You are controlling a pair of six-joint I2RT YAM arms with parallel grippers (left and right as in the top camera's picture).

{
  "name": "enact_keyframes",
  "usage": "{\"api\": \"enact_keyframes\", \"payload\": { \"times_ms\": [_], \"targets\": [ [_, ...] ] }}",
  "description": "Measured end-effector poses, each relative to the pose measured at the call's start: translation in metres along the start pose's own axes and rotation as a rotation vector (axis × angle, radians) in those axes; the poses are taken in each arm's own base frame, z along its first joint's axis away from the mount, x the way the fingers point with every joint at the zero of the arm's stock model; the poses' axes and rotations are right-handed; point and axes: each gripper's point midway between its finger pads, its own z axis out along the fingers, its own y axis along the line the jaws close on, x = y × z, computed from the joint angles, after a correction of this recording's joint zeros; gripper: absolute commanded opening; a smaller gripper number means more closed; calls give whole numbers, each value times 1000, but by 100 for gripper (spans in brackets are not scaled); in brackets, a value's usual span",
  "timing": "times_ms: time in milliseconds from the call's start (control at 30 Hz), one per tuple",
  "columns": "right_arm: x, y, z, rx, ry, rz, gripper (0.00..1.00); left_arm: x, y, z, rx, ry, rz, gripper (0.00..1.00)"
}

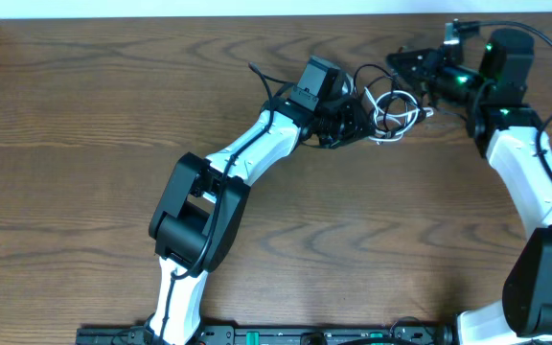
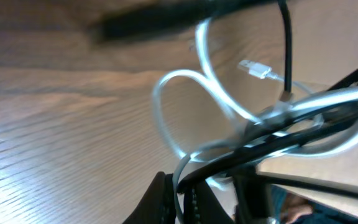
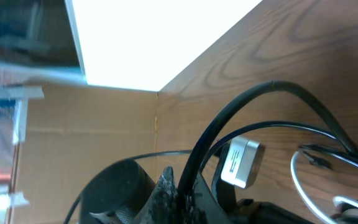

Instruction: Untangle cables

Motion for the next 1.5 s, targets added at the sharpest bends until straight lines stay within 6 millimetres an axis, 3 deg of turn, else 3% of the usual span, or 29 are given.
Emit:
{"api": "enact_keyframes", "payload": {
  "times_ms": [67,100,200,300,333,433,467,533,567,667,733,833,900,933,967,1067,1133,1267,1300,1333,1367,1500],
  "targets": [
    [-5,-19,-8,63,-18,63,1,4,19,-3,-81,9,42,8],
    [-1,-46,-16,178,-24,128,1,4,28,-5,-116,7,48,8],
    [7,-98,-35,403,-52,183,1,-10,61,-29,-216,-13,63,8],
    [19,-146,-63,681,-73,163,1,-27,78,-65,-265,-52,69,8],
    [18,-157,-73,757,-84,130,1,-36,81,-90,-285,-82,81,7],
    [20,-175,-95,890,-74,78,1,-29,81,-134,-332,-76,120,7],
    [18,-176,-97,893,-71,65,2,-24,80,-144,-341,-65,133,7],
    [13,-168,-89,817,-29,-40,27,-14,78,-157,-347,-37,164,8],
    [15,-155,-76,723,24,-117,46,-13,76,-157,-336,-32,174,7],
    [45,-114,-38,464,200,-322,48,-12,55,-152,-212,-16,205,7],
    [81,-89,-11,344,318,-419,47,-17,35,-152,-94,-27,155,7],
    [121,-72,15,283,419,-487,44,-36,13,-163,54,-72,66,7],
    [137,-71,30,273,456,-511,42,-45,3,-172,129,-83,-5,7],
    [155,-75,47,262,497,-515,41,-48,-4,-175,166,-84,-43,7],
    [161,-78,57,259,502,-511,39,-48,-6,-175,179,-74,-80,8],
    [157,-86,75,276,461,-476,38,-45,-13,-175,211,-52,-121,7],
    [143,-83,87,262,395,-493,35,-43,-28,-179,283,-20,-89,7],
    [127,-88,89,337,302,-398,32,-33,-46,-188,352,24,-46,7],
    [123,-87,91,342,279,-382,27,-32,-50,-191,357,21,-34,7],
    [119,-88,92,356,251,-348,7,-29,-56,-197,364,14,-13,7],
    [117,-90,92,373,235,-320,1,-23,-73,-211,378,-10,35,8],
    [115,-118,96,467,205,-266,1,-7,-108,-245,398,-79,152,7]
  ]
}}
